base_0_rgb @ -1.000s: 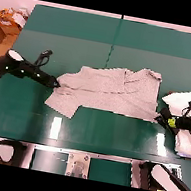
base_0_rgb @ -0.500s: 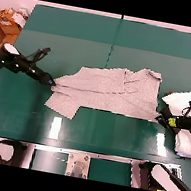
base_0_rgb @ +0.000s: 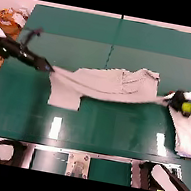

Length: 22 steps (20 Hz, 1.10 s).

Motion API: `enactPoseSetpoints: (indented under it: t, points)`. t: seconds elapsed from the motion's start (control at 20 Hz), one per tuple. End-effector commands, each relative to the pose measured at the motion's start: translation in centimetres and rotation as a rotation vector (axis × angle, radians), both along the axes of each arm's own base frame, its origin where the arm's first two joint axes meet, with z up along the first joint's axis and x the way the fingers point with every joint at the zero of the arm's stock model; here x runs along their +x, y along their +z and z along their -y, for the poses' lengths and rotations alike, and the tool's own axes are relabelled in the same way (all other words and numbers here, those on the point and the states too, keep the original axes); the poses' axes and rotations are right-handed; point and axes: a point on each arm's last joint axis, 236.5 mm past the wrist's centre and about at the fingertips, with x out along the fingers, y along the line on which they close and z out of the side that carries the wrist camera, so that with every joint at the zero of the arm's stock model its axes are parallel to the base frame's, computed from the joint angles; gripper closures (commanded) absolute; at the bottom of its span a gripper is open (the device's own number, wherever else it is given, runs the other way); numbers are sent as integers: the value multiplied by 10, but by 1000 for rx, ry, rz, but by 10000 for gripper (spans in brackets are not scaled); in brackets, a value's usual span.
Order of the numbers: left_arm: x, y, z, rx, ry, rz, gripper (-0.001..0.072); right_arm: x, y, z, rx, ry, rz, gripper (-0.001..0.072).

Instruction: Fold the shirts.

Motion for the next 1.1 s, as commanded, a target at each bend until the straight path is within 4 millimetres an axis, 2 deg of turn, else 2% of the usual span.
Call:
enactPoseSetpoints:
  t: [0.0, 0.1, 0.15, 0.25, 0.35, 0.45, 0.55, 0.6, 0.75, 0.8, 0.9, 1.0, 1.05]
  points:
    - [11, 121, 5, -27, 98, 225, 688, 27, 151, -25, -11, 96, 365, 703]
    - [2, 223, 6, -28, 184, 468, 688, 20, 254, -28, -151, 108, 595, 703]
    - [-10, 279, 7, -42, 235, 610, 688, 10, 304, -32, -209, 93, 706, 703]
    - [-54, 380, 10, -90, 318, 879, 688, -20, 396, -44, -303, 42, 929, 703]
    - [-113, 456, 15, -134, 364, 1114, 687, -56, 468, -58, -365, -5, 1127, 703]
    - [-164, 497, 15, -146, 411, 1254, 687, -87, 511, -72, -408, -23, 1256, 703]
    - [-200, 511, 12, -114, 445, 1333, 688, -107, 530, -80, -454, -33, 1319, 703]
    - [-208, 511, 7, -90, 476, 1342, 688, -113, 531, -80, -478, -41, 1324, 703]
    - [-204, 490, -6, -21, 527, 1253, 687, -109, 514, -73, -515, -42, 1251, 703]
    - [-194, 477, -10, -5, 538, 1202, 687, -102, 502, -71, -507, -27, 1207, 703]
    - [-165, 441, -14, 3, 543, 1071, 687, -79, 462, -62, -457, -5, 1084, 702]
    - [-121, 386, -22, 17, 553, 893, 687, -47, 405, -46, -377, -3, 937, 703]
    - [-97, 353, -26, 24, 559, 792, 687, -30, 368, -36, -339, -3, 854, 702]
